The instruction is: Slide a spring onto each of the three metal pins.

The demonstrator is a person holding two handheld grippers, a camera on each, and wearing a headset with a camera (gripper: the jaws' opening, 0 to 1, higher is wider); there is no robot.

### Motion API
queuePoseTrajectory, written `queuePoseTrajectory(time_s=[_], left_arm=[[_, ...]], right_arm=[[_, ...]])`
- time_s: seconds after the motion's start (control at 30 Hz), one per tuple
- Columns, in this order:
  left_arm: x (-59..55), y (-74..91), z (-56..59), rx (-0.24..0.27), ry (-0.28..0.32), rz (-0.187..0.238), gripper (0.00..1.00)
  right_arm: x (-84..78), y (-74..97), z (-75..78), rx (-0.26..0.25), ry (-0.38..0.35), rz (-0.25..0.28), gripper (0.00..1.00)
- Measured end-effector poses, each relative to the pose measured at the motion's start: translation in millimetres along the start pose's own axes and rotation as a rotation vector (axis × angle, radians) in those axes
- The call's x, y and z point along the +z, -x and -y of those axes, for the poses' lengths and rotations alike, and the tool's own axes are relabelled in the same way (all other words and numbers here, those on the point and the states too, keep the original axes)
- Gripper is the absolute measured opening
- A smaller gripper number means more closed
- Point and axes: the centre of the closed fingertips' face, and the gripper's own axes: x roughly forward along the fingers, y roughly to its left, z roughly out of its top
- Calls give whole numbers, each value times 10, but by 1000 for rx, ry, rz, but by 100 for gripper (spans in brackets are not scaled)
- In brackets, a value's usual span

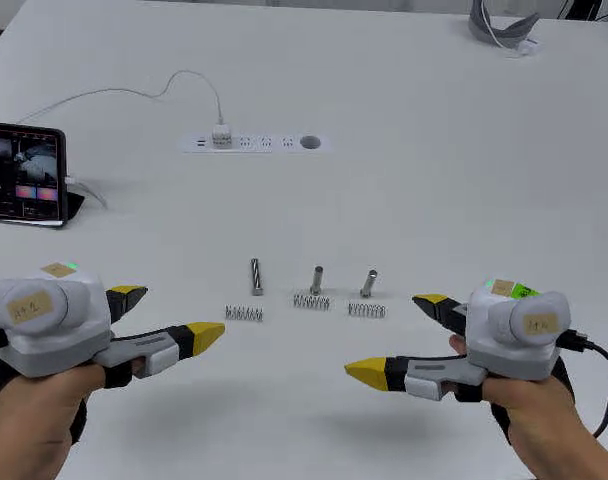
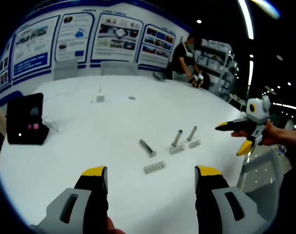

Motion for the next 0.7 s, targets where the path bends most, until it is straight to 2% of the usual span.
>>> queuePoseTrajectory(time_s=[0.2, 0.33, 0.7], left_arm=[[77, -166, -21, -6, -8, -3, 74], [62, -266, -29, -13, -16, -37, 78], [68, -509, -85, -27, 8, -60, 80]], right_arm=[[-62, 13, -1, 9, -34, 10, 94], [-87, 10, 8, 1, -51, 12, 95], [-108, 11, -3, -6, -60, 8, 96]])
